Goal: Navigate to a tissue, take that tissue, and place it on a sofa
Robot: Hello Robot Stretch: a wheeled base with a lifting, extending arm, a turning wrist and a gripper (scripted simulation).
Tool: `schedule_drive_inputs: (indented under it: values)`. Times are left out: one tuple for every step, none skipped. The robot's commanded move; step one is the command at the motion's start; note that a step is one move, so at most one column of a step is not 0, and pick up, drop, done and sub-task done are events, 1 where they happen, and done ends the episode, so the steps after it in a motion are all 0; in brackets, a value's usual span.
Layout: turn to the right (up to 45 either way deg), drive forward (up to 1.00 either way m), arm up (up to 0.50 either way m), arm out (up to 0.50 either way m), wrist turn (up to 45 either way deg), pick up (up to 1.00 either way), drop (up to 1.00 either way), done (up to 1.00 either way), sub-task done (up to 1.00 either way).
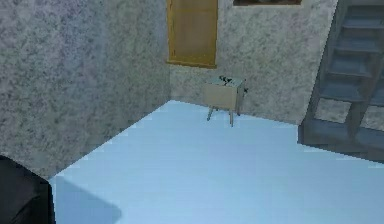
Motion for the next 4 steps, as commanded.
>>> schedule_drive_inputs:
  values:
    - [-45.0,0.0,0.0,0.0,0.0,0.0,0.0,0.0,0.0]
    - [-24.0,0.0,0.0,0.0,0.0,0.0,0.0,0.0,0.0]
    - [0.0,0.2,0.0,0.0,0.0,0.0,0.0,0.0,0.0]
    - [-45.0,0.0,0.0,0.0,0.0,0.0,0.0,0.0,0.0]
